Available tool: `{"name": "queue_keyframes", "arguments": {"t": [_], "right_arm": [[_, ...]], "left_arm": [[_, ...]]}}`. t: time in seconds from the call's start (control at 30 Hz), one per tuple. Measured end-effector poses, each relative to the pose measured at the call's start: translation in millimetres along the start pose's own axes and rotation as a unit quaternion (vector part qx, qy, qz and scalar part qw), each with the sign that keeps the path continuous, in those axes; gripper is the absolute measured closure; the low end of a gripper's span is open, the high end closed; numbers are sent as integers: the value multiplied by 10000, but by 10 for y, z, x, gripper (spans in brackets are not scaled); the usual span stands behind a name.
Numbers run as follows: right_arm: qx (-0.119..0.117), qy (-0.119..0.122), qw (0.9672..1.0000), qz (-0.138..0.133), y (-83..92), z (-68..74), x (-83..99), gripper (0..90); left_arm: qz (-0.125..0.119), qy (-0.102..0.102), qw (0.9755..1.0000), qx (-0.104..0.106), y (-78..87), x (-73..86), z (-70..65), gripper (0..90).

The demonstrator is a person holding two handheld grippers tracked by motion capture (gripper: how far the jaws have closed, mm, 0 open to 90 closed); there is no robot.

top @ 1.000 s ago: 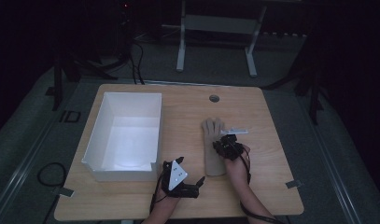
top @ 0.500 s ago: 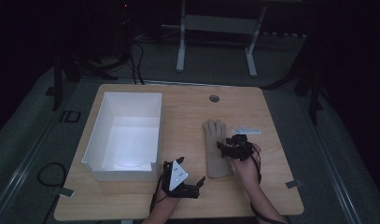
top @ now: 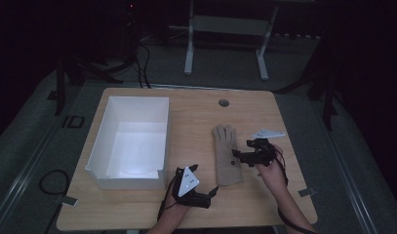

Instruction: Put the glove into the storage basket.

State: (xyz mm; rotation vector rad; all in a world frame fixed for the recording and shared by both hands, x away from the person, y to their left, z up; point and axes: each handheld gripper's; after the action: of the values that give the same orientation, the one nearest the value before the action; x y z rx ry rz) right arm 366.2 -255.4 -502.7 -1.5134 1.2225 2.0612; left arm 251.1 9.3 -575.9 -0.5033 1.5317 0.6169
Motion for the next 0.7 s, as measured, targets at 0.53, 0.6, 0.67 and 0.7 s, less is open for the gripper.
{"name": "queue_keyframes", "arguments": {"t": [0.53,0.6,0.67,0.7], "right_arm": [[-496,-199,9986,-45,132,-185,-175,104],[-488,-215,9985,-120,115,-211,-199,130],[-412,-198,9988,-161,83,-241,-228,154],[-348,-163,9991,-197,69,-250,-245,200]], "left_arm": [[557,-14,9941,931,-366,-257,-32,51],[657,101,9904,1210,-431,-265,-7,58],[759,42,9871,1406,-489,-263,2,63],[832,-34,9853,1490,-516,-259,5,84]]}}
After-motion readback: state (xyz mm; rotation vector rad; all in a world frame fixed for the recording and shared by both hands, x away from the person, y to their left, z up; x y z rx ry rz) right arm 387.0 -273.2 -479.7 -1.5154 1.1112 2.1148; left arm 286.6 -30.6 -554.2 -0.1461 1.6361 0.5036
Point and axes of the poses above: each handheld gripper's, and its own axes: y roughly backward along the jaws, x roughly out of its underside, z roughly to its left, and after that the axes turned 13 degrees about -z, right-handed
